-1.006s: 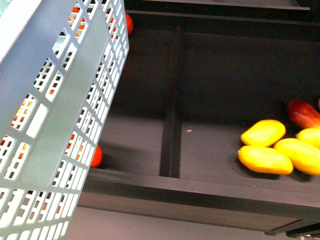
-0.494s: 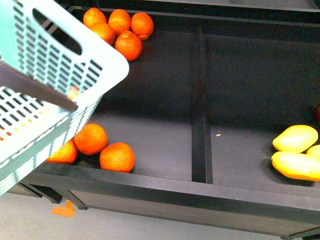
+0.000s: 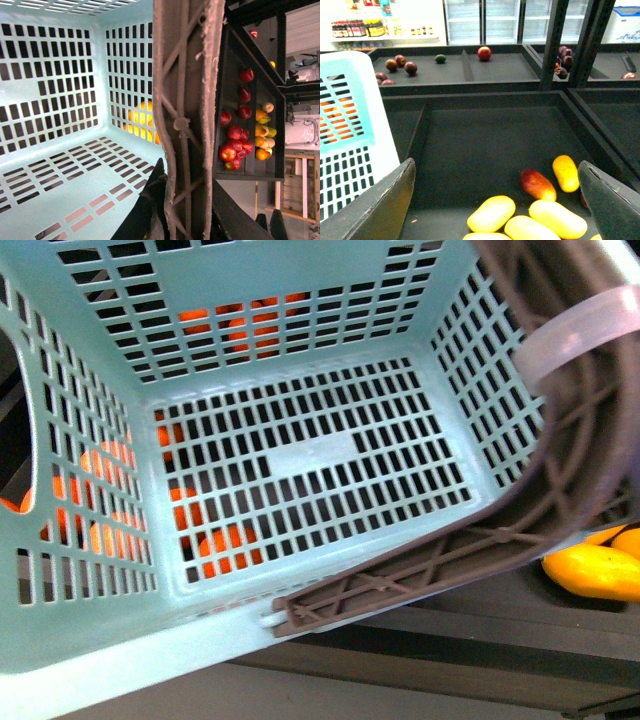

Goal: Pick mango and avocado into basket

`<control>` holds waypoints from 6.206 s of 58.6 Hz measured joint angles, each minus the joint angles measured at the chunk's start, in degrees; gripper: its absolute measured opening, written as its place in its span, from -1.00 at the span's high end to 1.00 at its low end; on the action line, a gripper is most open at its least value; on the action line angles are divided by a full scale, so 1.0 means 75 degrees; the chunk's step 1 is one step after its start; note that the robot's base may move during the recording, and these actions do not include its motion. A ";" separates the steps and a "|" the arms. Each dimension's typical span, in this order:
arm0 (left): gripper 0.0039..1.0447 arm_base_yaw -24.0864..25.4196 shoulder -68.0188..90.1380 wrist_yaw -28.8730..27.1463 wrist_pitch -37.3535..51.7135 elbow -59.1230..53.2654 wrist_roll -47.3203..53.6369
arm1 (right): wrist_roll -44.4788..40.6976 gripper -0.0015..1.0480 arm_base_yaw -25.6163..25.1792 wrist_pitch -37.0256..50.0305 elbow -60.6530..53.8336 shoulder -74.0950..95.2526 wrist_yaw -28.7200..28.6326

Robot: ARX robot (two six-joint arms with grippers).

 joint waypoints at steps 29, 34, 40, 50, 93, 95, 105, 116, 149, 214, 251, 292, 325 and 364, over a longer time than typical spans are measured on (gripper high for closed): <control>0.85 -0.0128 -0.0041 -0.0099 -0.0035 0.0023 0.0052 | 0.0006 -0.83 0.0000 -0.0003 0.0000 0.0003 0.0006; 0.85 -0.0131 -0.0041 -0.0055 -0.0035 0.0023 0.0050 | 0.1134 -0.83 0.0064 -0.1836 0.0740 0.1125 0.1227; 0.85 -0.0140 -0.0047 -0.0058 -0.0035 0.0023 0.0044 | 0.1970 -0.83 -0.0749 -0.2320 0.1116 0.2465 0.0909; 0.85 -0.0137 -0.0047 -0.0105 -0.0035 0.0023 0.0050 | 0.2425 -0.83 -0.2588 -0.0717 0.1661 0.4435 -0.0055; 0.85 -0.0137 -0.0047 -0.0087 -0.0035 0.0023 0.0064 | 0.6239 -0.83 -0.0475 0.1163 0.6712 1.5040 0.1233; 0.85 -0.0140 -0.0047 -0.0085 -0.0035 0.0023 0.0064 | 0.6694 -0.83 -0.0233 0.1052 0.7006 1.5443 0.1276; 0.85 -0.0140 -0.0047 -0.0082 -0.0035 0.0023 0.0064 | 0.7632 -0.83 0.0414 0.0871 0.7635 1.6250 0.1294; 0.85 -0.0140 -0.0047 -0.0085 -0.0035 0.0023 0.0064 | 0.8113 -0.83 0.0705 0.0793 0.8005 1.6827 0.1288; 0.85 -0.0140 -0.0047 -0.0082 -0.0035 0.0023 0.0064 | 0.8411 -0.83 0.0527 0.0717 0.8574 1.8019 0.1285; 0.85 -0.0140 -0.0047 -0.0082 -0.0035 0.0023 0.0064 | 0.7766 -0.40 0.0050 -0.0064 1.0940 1.9811 0.1212; 0.85 -0.0140 -0.0047 -0.0082 -0.0035 0.0023 0.0064 | 0.6997 -0.24 -0.0242 0.1201 0.9229 1.8112 0.1163; 0.85 -0.0140 -0.0047 -0.0090 -0.0035 0.0023 0.0064 | 0.4054 -0.24 0.0000 0.1550 0.5925 0.9611 0.0548; 0.85 -0.0140 -0.0047 -0.0087 -0.0035 0.0023 0.0064 | 0.3209 -0.24 0.3555 0.2162 0.5741 0.9911 0.1725; 0.85 -0.0140 -0.0047 -0.0087 -0.0035 0.0023 0.0064 | 0.3092 -0.85 0.4634 0.2492 0.5391 1.0407 0.1856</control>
